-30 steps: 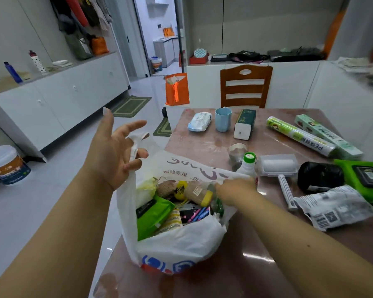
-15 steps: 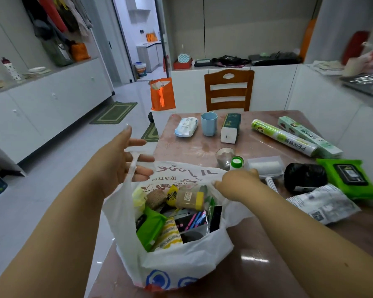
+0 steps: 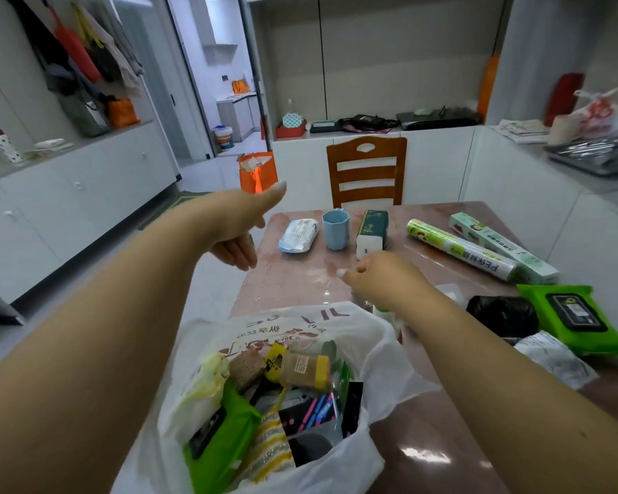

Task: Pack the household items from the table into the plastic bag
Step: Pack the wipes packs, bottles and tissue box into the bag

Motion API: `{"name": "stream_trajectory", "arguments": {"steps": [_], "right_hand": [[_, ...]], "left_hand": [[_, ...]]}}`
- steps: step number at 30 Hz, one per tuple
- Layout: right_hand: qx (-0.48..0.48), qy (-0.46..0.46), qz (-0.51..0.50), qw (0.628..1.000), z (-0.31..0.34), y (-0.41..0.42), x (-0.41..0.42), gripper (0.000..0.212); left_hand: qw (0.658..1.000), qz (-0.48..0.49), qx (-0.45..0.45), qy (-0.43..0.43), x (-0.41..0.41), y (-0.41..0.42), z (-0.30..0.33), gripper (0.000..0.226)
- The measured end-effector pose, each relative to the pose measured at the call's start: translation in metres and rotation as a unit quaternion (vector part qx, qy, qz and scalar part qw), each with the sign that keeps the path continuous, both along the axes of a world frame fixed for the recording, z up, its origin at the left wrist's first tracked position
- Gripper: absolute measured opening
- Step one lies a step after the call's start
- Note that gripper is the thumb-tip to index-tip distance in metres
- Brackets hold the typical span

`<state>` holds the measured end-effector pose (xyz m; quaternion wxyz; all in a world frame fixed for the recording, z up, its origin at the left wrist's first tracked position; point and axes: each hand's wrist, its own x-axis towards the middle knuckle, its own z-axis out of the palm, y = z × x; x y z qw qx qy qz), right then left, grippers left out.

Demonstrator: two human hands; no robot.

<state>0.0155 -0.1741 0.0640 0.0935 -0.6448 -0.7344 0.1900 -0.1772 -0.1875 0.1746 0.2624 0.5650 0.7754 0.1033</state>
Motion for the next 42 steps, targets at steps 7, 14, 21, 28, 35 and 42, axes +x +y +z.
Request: {"name": "stream_trajectory", "arguments": {"steps": [7,14,21,28,35,42], "right_hand": [[-0.006,0.042,-0.049,0.998,0.007,0.056,0.029,0.038],[-0.002,0.041,-0.101,0.994,-0.011,0.139,0.063,0.037],[-0.021,0.007,-0.148,0.989,-0.062,0.219,0.084,0.041],[-0.017,0.026,-0.186,0.982,-0.106,0.255,0.09,0.041],[-0.016,0.053,-0.196,0.979,-0.121,0.254,0.088,0.042],[0.001,0.136,-0.225,0.965,-0.101,0.208,0.114,0.042]], "left_hand": [[0.998,-0.033,-0.055,0.004,0.034,0.104,-0.015,0.093],[0.998,-0.017,-0.054,0.034,0.037,0.237,-0.083,0.077],[0.983,-0.064,-0.01,0.17,0.032,0.321,-0.171,0.046],[0.991,0.088,-0.015,0.098,0.0,0.405,-0.281,0.109],[0.992,0.096,0.063,0.06,-0.031,0.417,-0.326,0.093],[0.862,0.338,0.137,-0.352,-0.016,0.335,-0.269,0.068]]}}
